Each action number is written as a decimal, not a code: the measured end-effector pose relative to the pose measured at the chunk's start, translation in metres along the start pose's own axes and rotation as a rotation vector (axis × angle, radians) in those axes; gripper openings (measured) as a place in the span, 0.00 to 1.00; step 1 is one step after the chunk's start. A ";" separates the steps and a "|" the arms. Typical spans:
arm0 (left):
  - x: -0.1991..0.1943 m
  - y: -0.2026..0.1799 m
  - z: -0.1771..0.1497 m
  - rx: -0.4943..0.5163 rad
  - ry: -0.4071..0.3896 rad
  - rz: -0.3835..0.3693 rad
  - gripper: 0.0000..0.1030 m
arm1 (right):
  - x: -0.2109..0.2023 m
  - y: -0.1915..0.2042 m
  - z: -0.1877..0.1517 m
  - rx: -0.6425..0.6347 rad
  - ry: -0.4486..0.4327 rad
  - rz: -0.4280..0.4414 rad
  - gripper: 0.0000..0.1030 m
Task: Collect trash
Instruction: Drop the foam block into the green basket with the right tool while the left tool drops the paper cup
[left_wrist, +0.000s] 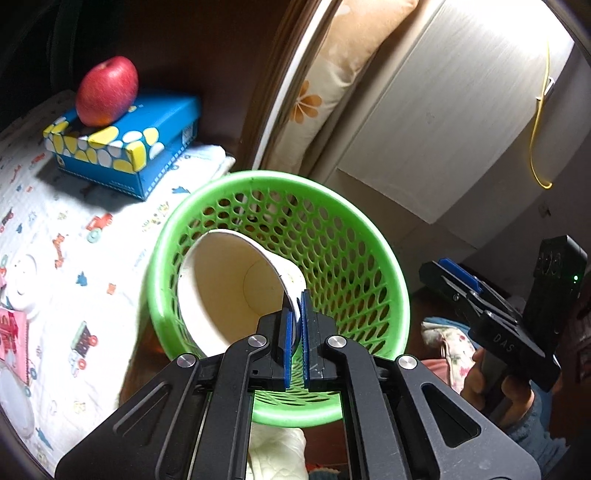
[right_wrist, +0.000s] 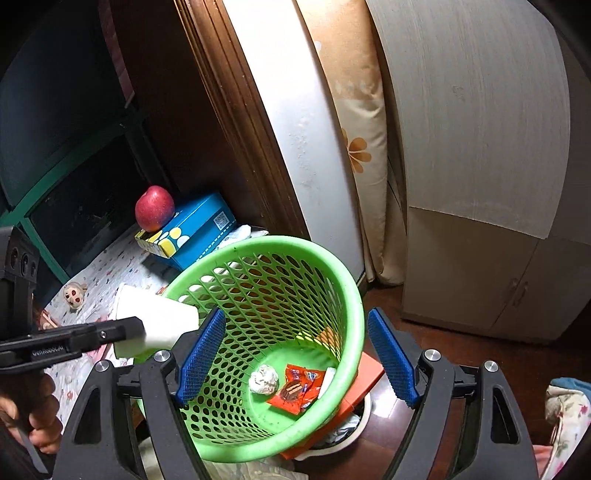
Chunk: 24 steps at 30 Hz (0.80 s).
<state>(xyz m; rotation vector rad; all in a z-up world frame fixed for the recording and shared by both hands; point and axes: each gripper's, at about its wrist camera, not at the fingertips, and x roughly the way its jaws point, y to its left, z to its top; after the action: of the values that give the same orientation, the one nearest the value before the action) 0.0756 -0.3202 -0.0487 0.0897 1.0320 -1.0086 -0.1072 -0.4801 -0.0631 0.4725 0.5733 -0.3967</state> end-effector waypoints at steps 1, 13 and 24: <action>0.003 0.000 -0.001 -0.006 0.011 -0.011 0.04 | 0.000 -0.001 0.000 0.004 -0.001 0.001 0.74; -0.012 0.002 -0.012 -0.010 -0.009 -0.003 0.29 | -0.007 0.005 -0.001 -0.001 -0.010 0.024 0.74; -0.077 0.043 -0.023 -0.047 -0.157 0.235 0.42 | -0.010 0.052 0.000 -0.073 -0.012 0.105 0.74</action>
<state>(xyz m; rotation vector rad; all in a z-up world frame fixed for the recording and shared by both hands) 0.0818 -0.2340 -0.0201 0.0890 0.8782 -0.7654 -0.0903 -0.4356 -0.0404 0.4281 0.5465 -0.2774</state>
